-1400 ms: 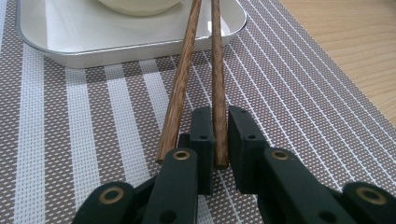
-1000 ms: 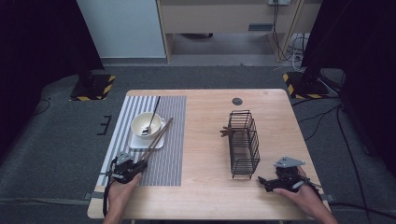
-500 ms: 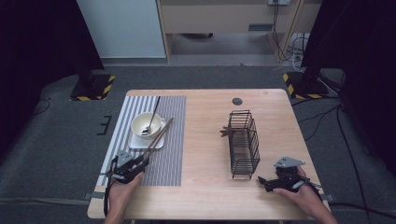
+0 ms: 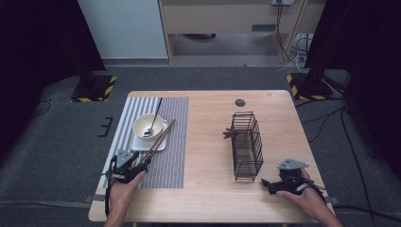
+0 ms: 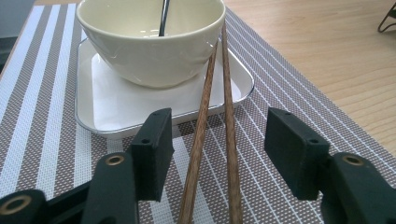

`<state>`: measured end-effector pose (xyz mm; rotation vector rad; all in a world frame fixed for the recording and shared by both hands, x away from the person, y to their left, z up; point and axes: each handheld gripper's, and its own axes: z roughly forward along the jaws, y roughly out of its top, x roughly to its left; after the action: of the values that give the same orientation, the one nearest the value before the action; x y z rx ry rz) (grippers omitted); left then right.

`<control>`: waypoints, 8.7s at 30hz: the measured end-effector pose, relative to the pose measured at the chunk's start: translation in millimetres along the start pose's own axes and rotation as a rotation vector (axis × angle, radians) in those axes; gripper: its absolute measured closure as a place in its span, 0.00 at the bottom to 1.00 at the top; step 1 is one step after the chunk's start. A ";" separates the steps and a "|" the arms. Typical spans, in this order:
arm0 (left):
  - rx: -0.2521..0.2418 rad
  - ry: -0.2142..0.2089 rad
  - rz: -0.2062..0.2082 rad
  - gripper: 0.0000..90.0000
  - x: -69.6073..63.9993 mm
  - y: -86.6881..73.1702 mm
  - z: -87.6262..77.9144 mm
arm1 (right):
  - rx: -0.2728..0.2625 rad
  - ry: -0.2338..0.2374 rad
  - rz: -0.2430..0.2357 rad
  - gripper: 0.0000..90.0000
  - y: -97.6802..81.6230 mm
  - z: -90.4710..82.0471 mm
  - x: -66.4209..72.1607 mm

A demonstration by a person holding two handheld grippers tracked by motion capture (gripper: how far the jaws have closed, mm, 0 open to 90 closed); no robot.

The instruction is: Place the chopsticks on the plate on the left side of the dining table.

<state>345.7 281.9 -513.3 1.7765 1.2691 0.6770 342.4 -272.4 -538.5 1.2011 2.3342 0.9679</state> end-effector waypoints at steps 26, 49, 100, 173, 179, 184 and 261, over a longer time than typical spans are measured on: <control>0.134 -0.004 -0.005 0.45 2.3 -5.4 19.7 | 0.000 0.000 0.002 0.00 0.0 0.0 0.1; 0.174 -0.026 0.017 0.82 0.7 -3.2 22.1 | 0.000 0.000 0.000 0.00 0.0 0.0 0.0; 0.149 0.072 0.053 0.59 34.0 -5.0 17.3 | 0.000 0.001 0.000 0.00 0.0 0.0 -0.1; 0.164 0.148 0.023 0.26 39.2 -12.2 14.7 | 0.000 0.001 -0.001 0.00 0.1 0.1 -0.2; 0.170 0.172 0.031 0.26 40.4 -11.7 15.9 | 0.000 0.001 -0.001 0.00 0.1 0.1 -0.2; 0.167 0.192 0.025 0.28 43.9 -10.9 16.2 | 0.000 0.001 -0.001 0.00 0.1 0.1 -0.1; 0.131 0.192 0.045 0.52 45.9 -14.4 4.1 | 0.000 0.000 -0.001 0.00 0.1 0.1 -0.1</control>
<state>357.8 325.7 -529.5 1.8871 1.4331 0.8227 342.6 -272.4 -538.5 1.1997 2.3352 0.9676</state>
